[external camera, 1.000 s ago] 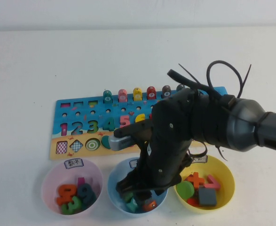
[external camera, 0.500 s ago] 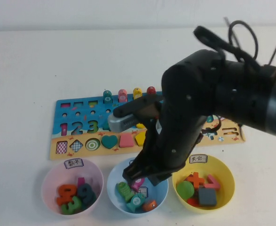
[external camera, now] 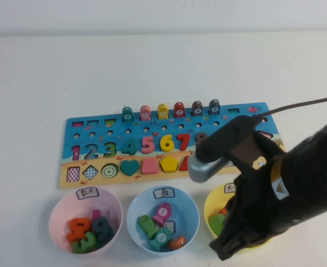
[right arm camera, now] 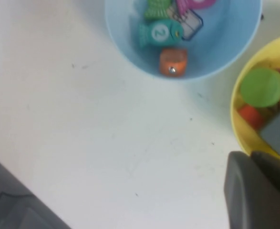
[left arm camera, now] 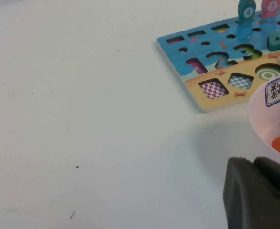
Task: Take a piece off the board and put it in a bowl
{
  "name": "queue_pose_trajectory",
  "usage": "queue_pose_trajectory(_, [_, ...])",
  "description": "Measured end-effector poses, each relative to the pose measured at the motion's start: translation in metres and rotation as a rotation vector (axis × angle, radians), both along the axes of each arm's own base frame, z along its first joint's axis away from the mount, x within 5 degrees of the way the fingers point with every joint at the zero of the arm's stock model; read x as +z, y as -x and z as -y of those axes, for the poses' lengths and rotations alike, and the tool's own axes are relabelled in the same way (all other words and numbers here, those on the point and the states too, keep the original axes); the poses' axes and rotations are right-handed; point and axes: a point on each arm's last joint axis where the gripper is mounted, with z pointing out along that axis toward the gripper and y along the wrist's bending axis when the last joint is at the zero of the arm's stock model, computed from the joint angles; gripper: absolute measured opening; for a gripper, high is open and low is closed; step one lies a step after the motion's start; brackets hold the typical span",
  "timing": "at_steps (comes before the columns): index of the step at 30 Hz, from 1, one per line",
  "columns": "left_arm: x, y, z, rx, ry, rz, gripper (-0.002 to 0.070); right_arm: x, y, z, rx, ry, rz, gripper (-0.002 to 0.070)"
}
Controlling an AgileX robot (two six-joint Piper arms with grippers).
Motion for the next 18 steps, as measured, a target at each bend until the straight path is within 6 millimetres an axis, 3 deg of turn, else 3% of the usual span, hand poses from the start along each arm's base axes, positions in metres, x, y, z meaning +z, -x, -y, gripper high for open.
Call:
queue_pose_trajectory(4, [0.0, 0.0, 0.0, 0.0, 0.0, 0.0, -0.0005, -0.016, 0.006, 0.011, 0.003, -0.004, 0.03, -0.0016])
queue_pose_trajectory(11, [0.0, 0.0, 0.0, 0.0, 0.0, 0.0, -0.0005, -0.06, 0.006, 0.025, -0.023, -0.045, 0.085, -0.0017])
queue_pose_trajectory(18, [0.0, 0.0, 0.0, 0.0, 0.0, 0.0, -0.0005, -0.086, -0.008, 0.078, -0.204, -0.136, 0.222, -0.0017])
